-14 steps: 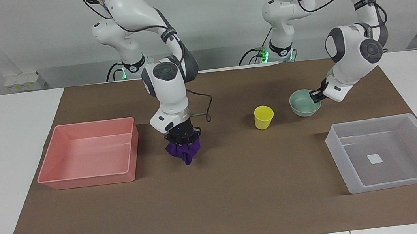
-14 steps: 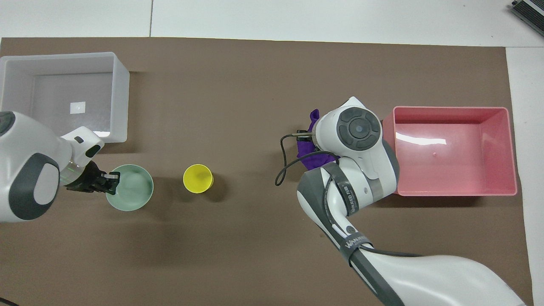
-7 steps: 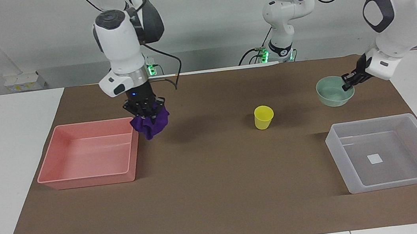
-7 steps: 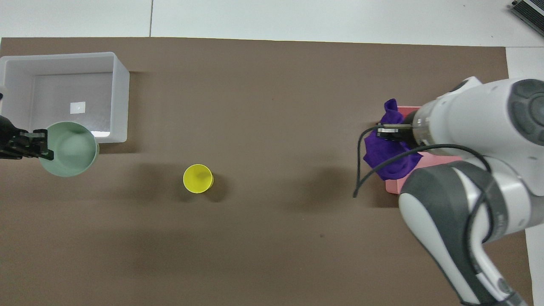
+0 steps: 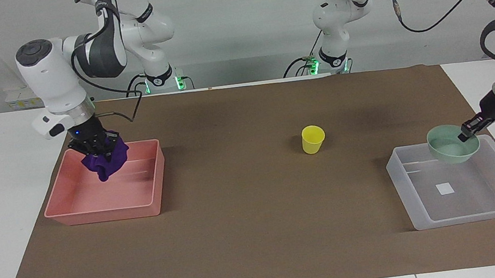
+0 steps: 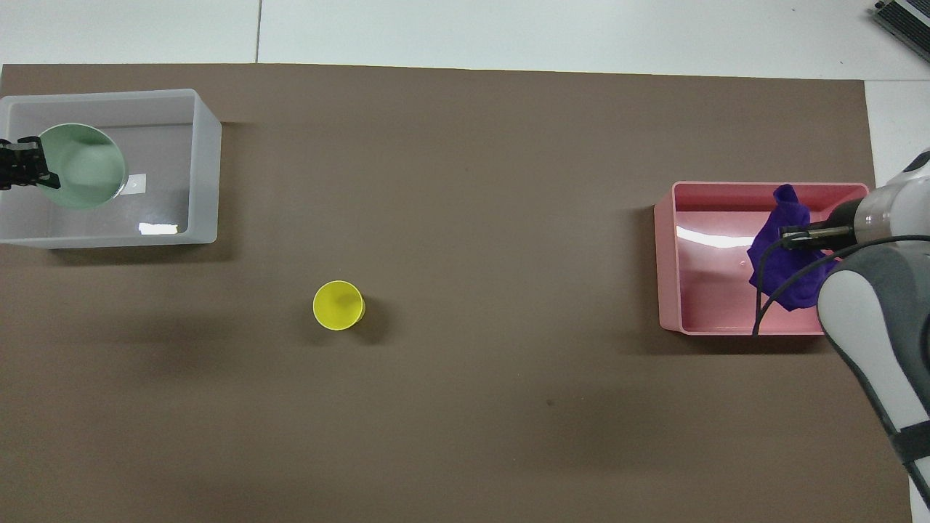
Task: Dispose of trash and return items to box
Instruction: 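Carry the cloth into the pink box while the left gripper carries the bowl, then release the cloth and bowl, withdrawing both grippers from the boxes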
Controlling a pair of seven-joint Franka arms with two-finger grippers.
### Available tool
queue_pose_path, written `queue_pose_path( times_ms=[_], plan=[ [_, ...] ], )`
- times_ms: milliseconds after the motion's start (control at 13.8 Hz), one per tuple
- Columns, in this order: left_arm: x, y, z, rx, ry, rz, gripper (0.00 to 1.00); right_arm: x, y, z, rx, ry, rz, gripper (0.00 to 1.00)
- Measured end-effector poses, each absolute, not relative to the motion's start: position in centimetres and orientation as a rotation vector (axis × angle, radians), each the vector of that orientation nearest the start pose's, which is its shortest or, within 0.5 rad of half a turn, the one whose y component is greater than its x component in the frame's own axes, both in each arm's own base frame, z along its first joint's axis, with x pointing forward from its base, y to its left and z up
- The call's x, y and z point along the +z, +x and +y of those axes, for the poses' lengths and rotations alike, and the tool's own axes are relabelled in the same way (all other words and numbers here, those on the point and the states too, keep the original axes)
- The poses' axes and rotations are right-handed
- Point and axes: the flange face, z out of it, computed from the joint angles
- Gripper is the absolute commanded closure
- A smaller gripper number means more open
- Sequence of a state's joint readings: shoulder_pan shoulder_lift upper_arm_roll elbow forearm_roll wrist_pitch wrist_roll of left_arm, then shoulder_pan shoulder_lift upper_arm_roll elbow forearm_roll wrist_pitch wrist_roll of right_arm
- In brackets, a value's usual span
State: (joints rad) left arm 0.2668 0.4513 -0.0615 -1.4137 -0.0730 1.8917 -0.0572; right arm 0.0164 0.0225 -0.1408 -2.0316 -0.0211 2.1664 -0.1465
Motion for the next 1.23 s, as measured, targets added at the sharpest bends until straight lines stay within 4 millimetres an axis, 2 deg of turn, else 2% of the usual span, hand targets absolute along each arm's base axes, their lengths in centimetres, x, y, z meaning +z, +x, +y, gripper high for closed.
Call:
queue_pose_path(
  times_ms=[145,362,434,507,579,651,724,796,1013,1230],
  plan=[
    [41.0,69.2,15.1,-0.078,-3.198,-0.488,1.0,40.4,55.8,-7.4,-0.186,-3.176,-0.051,1.0],
    [37.4,69.9,15.6,-0.054,-3.202,-0.485,1.0,36.8,55.4,-7.4,-0.186,-3.179,-0.051,1.0],
    [36.5,70.0,15.7,-0.038,-3.206,-0.471,1.0,36.1,55.4,-7.4,-0.193,-3.181,-0.05,0.92],
    [35.7,70.0,15.8,-0.023,-3.209,-0.456,0.9,35.5,55.5,-7.5,-0.207,-3.183,-0.048,0.53],
    [35.2,69.9,16.0,-0.01,-3.212,-0.446,0.47,35.0,55.6,-7.7,-0.214,-3.184,-0.044,0.26],
    [34.6,70.0,15.9,0.002,-3.215,-0.437,0.0,34.7,55.7,-7.8,-0.214,-3.185,-0.039,0.05],
    [34.1,70.1,15.8,0.007,-3.218,-0.427,0.0,34.5,55.8,-7.8,-0.214,-3.185,-0.037,0.0],
    [33.8,70.2,15.6,0.0,-3.22,-0.421,0.0,34.5,55.8,-7.7,-0.216,-3.184,-0.038,0.0],
    [34.9,70.7,15.3,-0.044,-3.222,-0.41,0.0,34.9,56.1,-7.0,-0.23,-3.181,-0.026,0.0],
    [40.2,70.6,14.2,-0.107,-3.225,-0.378,0.0,37.6,56.6,-3.6,-0.201,-3.167,0.021,0.0]
  ],
)
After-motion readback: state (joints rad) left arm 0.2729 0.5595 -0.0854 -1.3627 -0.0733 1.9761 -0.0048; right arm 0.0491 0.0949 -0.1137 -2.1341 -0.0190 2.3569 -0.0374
